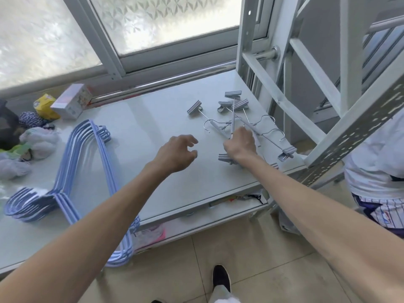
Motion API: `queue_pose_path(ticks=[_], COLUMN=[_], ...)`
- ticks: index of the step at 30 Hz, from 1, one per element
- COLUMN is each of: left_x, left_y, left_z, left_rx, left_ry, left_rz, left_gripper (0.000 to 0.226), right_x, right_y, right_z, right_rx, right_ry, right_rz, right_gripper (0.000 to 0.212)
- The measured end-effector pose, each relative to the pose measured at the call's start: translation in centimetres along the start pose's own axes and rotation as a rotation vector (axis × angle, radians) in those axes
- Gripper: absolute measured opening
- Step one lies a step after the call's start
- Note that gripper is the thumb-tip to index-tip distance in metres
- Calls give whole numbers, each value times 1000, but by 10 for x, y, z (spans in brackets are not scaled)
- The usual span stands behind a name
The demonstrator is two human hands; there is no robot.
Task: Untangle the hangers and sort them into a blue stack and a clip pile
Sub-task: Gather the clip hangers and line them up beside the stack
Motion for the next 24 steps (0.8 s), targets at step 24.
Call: queue_pose_path(ticks=[24], left_x=[17], left_y=[-21], left_z=[14], left_rx=[127], left_ry=[-49], left_rz=[-1551], left_gripper=[28], right_x=[48], right_y=[-60], right_z=[-42], right_rx=[113], right_ry=[298], right_rz=[541], right_gripper=[13])
Point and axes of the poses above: each hand's wrist, its own z-axis towards the middle knuckle, its own y-axis out of the back of the hand, x = y × z, the point moved 8 cm from there along z, towards the middle knuckle, and after that the axes turned 13 degrees about x, right-handed, at the moved point
